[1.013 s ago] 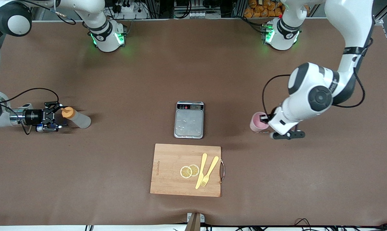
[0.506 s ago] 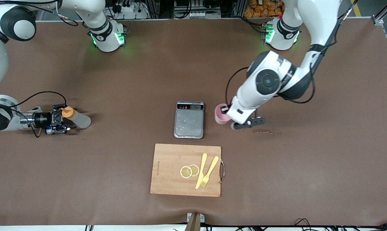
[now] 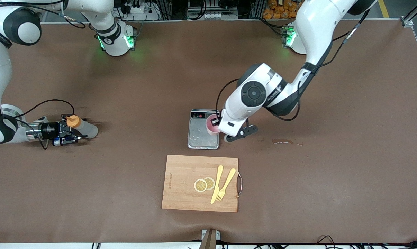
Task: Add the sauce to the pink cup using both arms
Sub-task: 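Carry the pink cup onto the silver scale with the left gripper, then set the cup on the scale while the right gripper lifts the bottle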
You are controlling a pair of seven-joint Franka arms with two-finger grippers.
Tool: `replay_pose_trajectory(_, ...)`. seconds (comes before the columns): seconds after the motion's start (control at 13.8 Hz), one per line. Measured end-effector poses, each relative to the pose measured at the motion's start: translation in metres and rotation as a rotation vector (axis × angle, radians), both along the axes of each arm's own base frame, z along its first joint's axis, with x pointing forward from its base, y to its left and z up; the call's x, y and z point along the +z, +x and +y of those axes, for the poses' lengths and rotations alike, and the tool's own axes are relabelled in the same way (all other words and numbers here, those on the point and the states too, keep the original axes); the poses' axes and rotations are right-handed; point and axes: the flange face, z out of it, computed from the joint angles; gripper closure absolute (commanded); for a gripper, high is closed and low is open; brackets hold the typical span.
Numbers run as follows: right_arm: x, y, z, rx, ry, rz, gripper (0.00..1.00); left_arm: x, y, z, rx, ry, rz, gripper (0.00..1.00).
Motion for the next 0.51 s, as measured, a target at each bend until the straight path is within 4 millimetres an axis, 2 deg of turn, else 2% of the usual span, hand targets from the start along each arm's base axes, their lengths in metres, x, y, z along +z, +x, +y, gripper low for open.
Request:
replay_pose_trajectory(0.22, 0.001, 0.0, -0.002, -0.002, 0.004, -0.011, 0.5, -0.024, -0.01, -0.021, 0.022, 0.035, -0.029, 1.0)
replay_pose_trajectory(0.51, 0.003, 0.002, -0.004, -0.002, 0.0, -0.018, 0.5, -0.047, -0.023, -0.042, 0.039, 0.068, -0.076, 1.0)
